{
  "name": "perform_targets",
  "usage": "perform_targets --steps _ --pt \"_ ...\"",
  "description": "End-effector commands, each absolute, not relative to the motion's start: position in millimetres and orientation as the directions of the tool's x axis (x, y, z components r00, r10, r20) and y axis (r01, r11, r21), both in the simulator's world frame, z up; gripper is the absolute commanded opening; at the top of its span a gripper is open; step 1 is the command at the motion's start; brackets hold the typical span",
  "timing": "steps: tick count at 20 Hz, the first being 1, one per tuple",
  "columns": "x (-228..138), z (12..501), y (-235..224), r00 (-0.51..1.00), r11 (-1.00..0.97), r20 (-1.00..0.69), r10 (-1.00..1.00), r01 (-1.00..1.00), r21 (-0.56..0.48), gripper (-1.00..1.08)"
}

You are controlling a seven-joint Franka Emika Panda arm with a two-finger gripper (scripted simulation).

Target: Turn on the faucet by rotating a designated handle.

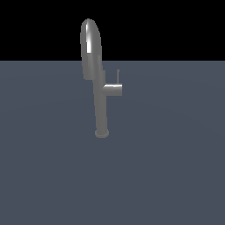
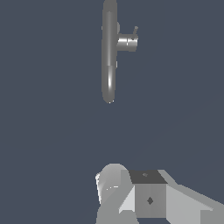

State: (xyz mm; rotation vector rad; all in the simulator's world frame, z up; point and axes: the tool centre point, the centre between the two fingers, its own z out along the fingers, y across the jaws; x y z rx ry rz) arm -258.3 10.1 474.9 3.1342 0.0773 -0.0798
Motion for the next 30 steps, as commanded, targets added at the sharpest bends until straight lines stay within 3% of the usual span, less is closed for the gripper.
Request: perform_targets --steps 1,15,30 --pt "-258.3 474.9 10.1 0.997 -0.999 -0.051 0.049 0.049 0.004 -1.0" --pt "-234.3 472.8 15.1 0.992 -0.997 -0.125 -0.022 -0.03 -0.065 -1.0" --pt "-159.6 456.4 20.0 0.905 -0.924 -0.374 -0.201 -0.301 -0.234 -1.0"
